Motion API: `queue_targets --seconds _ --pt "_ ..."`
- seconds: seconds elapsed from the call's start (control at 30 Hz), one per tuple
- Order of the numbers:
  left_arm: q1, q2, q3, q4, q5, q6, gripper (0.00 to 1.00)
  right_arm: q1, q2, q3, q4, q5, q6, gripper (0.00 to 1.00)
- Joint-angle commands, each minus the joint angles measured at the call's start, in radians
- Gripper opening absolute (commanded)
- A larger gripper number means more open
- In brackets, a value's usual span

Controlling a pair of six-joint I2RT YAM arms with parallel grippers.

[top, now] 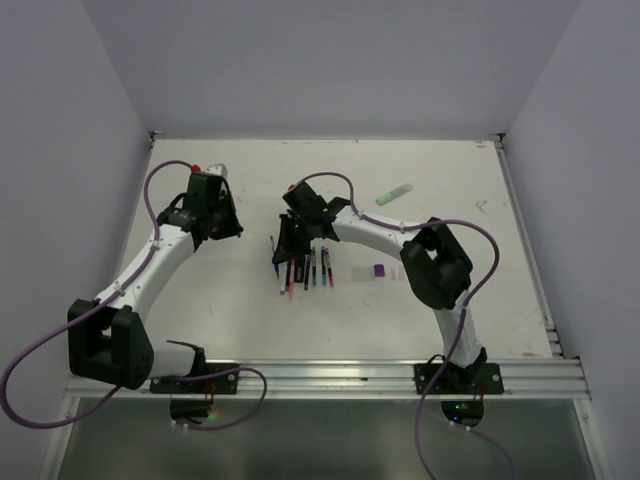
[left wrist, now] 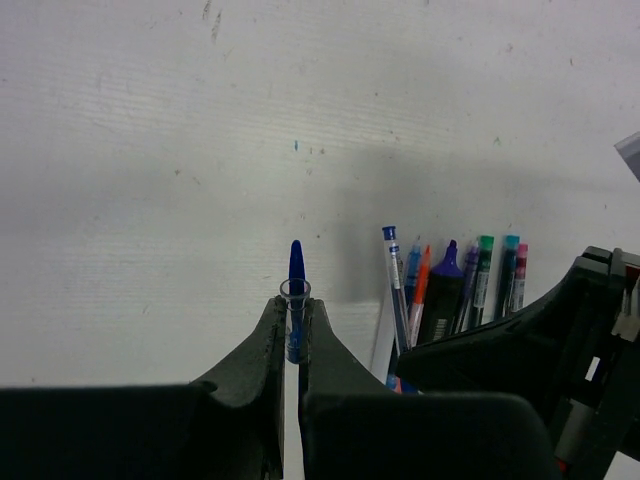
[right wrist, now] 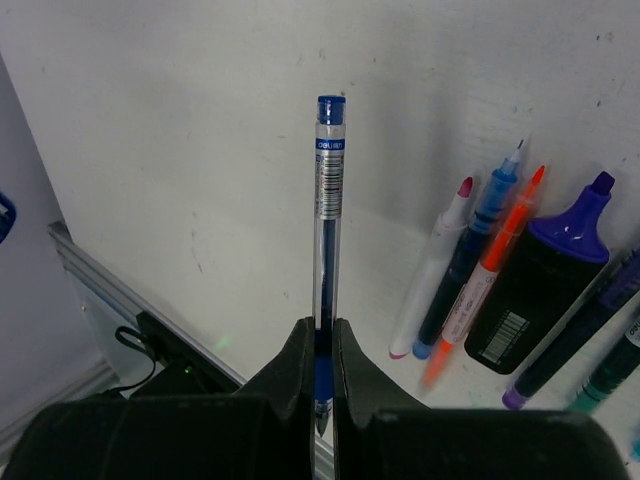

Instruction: Open the pen caps

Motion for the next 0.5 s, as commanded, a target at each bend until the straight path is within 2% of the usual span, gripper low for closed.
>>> queue_targets --seconds 0.0,0.47 --pt "0.01 -0.031 0.004 0.002 -0.024 0.017 0.0 0.009 0.017 0.046 -0.039 0.047 0.059 0.0" --pt "0.018 -0.029 -0.02 0.033 0.001 0.011 0.0 0.069 0.073 0.071 -0.119 0.093 0.047 0.0"
